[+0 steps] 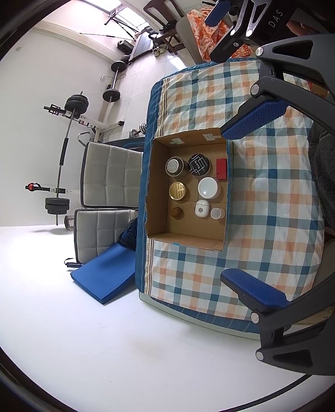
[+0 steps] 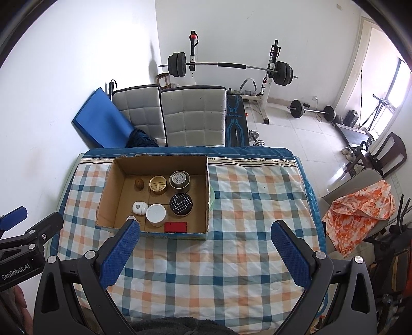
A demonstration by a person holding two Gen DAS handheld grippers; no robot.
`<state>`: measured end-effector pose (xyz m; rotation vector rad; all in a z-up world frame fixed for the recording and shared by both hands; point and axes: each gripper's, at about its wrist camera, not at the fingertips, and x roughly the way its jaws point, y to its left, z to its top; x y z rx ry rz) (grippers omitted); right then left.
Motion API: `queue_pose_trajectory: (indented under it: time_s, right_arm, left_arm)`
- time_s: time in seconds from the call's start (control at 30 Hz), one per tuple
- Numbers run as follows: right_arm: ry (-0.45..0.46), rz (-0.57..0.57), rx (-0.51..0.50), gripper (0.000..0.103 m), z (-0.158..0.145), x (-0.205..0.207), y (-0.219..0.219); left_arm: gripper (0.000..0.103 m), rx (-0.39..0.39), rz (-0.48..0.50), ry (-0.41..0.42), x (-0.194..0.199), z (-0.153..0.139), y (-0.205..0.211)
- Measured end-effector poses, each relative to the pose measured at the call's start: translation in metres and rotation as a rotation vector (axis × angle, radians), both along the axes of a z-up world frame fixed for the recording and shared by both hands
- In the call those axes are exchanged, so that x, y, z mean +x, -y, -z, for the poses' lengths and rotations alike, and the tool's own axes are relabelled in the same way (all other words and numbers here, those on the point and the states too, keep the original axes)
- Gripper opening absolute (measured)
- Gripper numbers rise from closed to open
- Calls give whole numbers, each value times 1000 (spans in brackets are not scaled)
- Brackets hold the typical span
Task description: Organize rigid objects
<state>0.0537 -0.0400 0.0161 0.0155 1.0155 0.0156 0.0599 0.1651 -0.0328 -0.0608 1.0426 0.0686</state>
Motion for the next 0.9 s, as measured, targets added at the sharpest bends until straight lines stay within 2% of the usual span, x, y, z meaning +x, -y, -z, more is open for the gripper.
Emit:
queue_pose_trajectory:
  time_s: [0.9]
  right_arm:
    - [9, 9, -16, 103, -5, -4, 0]
  left_arm:
    - [103, 6, 21, 9, 0, -2, 3]
